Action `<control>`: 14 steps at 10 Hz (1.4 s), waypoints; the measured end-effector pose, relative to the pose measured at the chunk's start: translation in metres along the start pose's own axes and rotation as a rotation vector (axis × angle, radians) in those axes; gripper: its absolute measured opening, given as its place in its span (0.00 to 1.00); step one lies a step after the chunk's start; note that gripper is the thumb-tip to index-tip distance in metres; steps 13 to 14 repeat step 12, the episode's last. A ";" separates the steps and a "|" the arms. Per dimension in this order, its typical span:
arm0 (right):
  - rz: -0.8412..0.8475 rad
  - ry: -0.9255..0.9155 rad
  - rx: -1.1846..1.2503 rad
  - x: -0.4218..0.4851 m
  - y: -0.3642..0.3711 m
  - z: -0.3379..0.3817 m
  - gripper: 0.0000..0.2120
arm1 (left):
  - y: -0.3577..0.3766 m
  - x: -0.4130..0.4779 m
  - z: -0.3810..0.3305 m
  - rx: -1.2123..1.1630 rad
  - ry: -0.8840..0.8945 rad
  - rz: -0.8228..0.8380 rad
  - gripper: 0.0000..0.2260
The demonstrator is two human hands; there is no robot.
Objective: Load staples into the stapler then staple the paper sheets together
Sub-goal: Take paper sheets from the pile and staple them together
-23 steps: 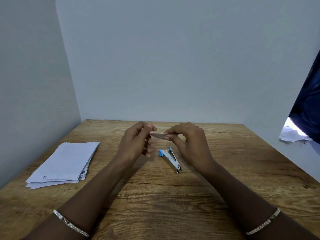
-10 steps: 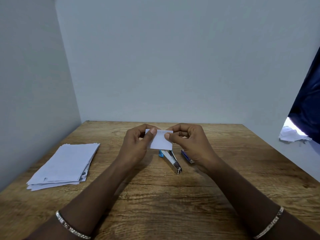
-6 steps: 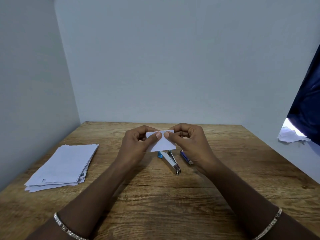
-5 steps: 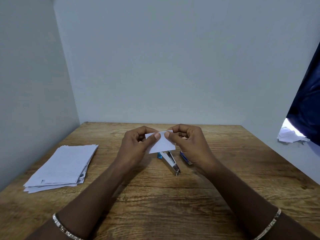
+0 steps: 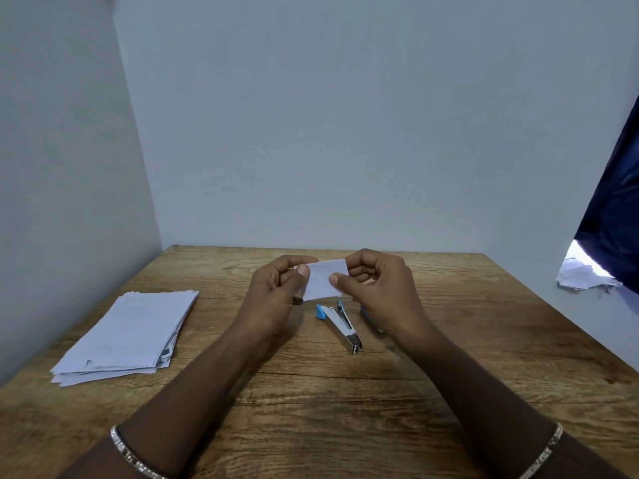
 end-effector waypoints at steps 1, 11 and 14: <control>-0.119 -0.162 -0.245 -0.006 -0.008 0.021 0.04 | -0.019 0.003 -0.007 0.230 0.065 -0.154 0.08; 0.354 -0.065 -1.065 -0.063 0.123 0.034 0.12 | -0.070 -0.080 -0.087 0.534 0.275 -0.384 0.07; 0.249 -0.079 -1.023 -0.073 0.090 0.047 0.13 | -0.060 -0.088 -0.100 0.555 0.292 -0.364 0.08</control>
Point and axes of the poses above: each hand's wrist, its own x-axis towards the middle knuckle, its own y-axis out of the palm, z = x × y, the point moved 10 cm from there along x, towards the middle knuckle, and after that the axes turned 4 degrees about z, right-handed, at the moved point
